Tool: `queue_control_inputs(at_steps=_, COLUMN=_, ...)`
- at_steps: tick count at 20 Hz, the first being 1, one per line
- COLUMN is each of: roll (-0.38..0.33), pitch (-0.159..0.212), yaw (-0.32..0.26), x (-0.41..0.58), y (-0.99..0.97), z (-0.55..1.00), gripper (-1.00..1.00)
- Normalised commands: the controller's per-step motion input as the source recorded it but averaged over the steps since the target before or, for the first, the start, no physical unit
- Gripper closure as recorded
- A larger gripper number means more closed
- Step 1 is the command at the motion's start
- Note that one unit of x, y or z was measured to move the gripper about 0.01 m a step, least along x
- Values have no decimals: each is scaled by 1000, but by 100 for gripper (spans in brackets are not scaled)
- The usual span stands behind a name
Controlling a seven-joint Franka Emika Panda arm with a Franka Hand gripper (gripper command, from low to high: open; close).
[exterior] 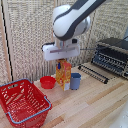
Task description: Carefully direct your gripping tool toward the mac and cheese carton. Clutch the mac and cheese carton gently but firmly in your gripping tool. Slide your gripping tool, with the carton in hand, above the container. Loosen your grip, letting the carton of mac and cheese effortlessly fall into the container.
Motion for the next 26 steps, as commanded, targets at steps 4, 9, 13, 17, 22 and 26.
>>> queue_control_inputs(at_steps=4, roll=77, pitch=118, yaw=23, x=640, y=503, z=805, gripper=100)
queue_control_inputs(at_steps=9, roll=90, pitch=150, yaw=28, x=690, y=634, z=754, gripper=100)
queue_control_inputs(at_steps=13, roll=92, pitch=166, yaw=41, x=568, y=709, z=716, gripper=100)
queue_control_inputs(at_steps=17, roll=80, pitch=173, yaw=46, x=432, y=766, z=679, gripper=100)
queue_control_inputs(at_steps=22, roll=64, pitch=174, yaw=39, x=181, y=837, z=559, gripper=100)
queue_control_inputs(at_steps=26, roll=23, pitch=163, yaw=20, x=8, y=900, z=225, gripper=100)
